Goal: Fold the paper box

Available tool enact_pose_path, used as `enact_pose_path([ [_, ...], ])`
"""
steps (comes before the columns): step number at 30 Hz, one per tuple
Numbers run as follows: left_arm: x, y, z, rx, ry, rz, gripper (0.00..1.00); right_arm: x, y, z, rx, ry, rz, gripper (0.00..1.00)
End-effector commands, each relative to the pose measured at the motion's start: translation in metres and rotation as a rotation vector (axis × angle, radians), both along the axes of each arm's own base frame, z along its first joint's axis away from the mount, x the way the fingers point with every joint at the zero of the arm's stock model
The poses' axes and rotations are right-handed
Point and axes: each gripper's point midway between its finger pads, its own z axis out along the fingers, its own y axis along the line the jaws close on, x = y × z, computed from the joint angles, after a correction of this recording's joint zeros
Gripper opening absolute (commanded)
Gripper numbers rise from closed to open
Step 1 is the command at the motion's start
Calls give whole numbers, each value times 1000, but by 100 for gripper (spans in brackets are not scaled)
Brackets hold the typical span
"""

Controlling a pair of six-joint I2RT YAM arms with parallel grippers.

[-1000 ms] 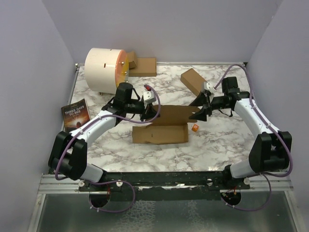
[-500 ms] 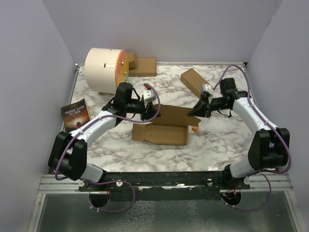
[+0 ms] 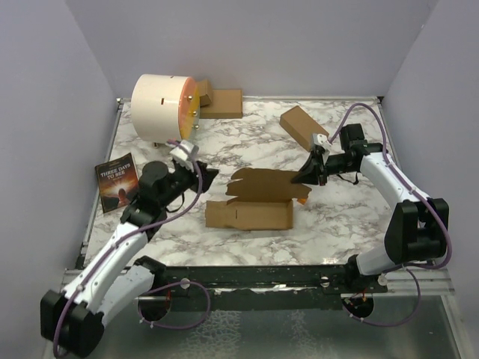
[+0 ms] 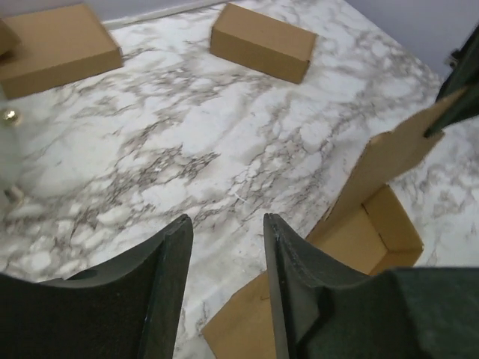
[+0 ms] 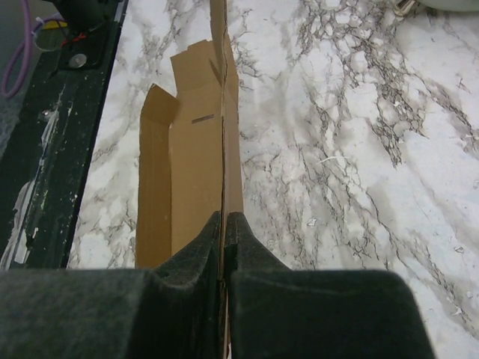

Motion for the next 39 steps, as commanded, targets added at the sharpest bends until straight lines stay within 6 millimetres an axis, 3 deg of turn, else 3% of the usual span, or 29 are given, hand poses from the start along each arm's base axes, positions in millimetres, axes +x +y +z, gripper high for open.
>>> enact_pose_path([
  [1,-10,44,-31,-167,184,327,35,-7,3,12,28,-36,21,1],
  [4,-28,30,-56,-257,292,267,12,-8,3,11,28,-37,21,1],
  [7,-36,15,-70,-321,368,206,6,-8,3,10,28,-35,19,1],
  [24,-27,-29,-112,-304,515,112,6,-11,3,8,30,-37,19,1],
  [31,-35,-56,-116,-295,535,43,5,-11,3,7,27,-39,17,1],
  [39,-34,-70,-117,-304,550,32,5,-11,2,4,21,-38,13,1],
])
